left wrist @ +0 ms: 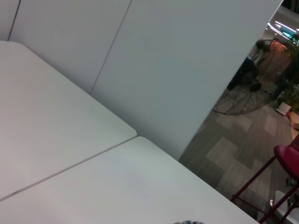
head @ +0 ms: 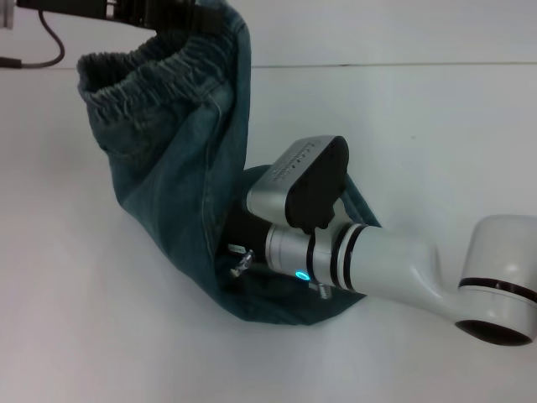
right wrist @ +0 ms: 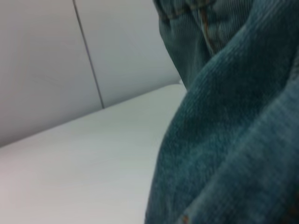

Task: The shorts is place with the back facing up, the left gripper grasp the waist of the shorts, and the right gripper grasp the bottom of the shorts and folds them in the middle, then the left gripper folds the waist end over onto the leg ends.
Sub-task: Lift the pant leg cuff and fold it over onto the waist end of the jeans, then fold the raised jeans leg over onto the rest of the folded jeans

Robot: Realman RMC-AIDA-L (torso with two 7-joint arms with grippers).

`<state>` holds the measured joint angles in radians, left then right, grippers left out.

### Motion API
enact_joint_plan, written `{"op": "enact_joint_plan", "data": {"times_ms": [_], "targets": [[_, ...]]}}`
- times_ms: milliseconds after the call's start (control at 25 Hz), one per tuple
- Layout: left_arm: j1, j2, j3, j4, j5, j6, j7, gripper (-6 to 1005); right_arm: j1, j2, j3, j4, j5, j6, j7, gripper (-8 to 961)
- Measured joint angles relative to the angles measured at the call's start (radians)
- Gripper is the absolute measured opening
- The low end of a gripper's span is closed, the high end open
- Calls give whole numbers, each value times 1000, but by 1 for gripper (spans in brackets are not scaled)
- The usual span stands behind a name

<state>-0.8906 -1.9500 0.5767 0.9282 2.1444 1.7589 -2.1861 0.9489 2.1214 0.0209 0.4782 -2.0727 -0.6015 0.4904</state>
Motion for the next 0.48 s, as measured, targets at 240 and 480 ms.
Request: {"op": "enact_joint_plan", "data": {"times_ms": [240,480], "targets": [[22,1,4,-38,3,-1,14,111,-98,-7,55,-61,-8,-16,1,9],[33,-4,68,-76,3,-1,33,112,-244,-12,199,-190,-4,-174,2,8]]}}
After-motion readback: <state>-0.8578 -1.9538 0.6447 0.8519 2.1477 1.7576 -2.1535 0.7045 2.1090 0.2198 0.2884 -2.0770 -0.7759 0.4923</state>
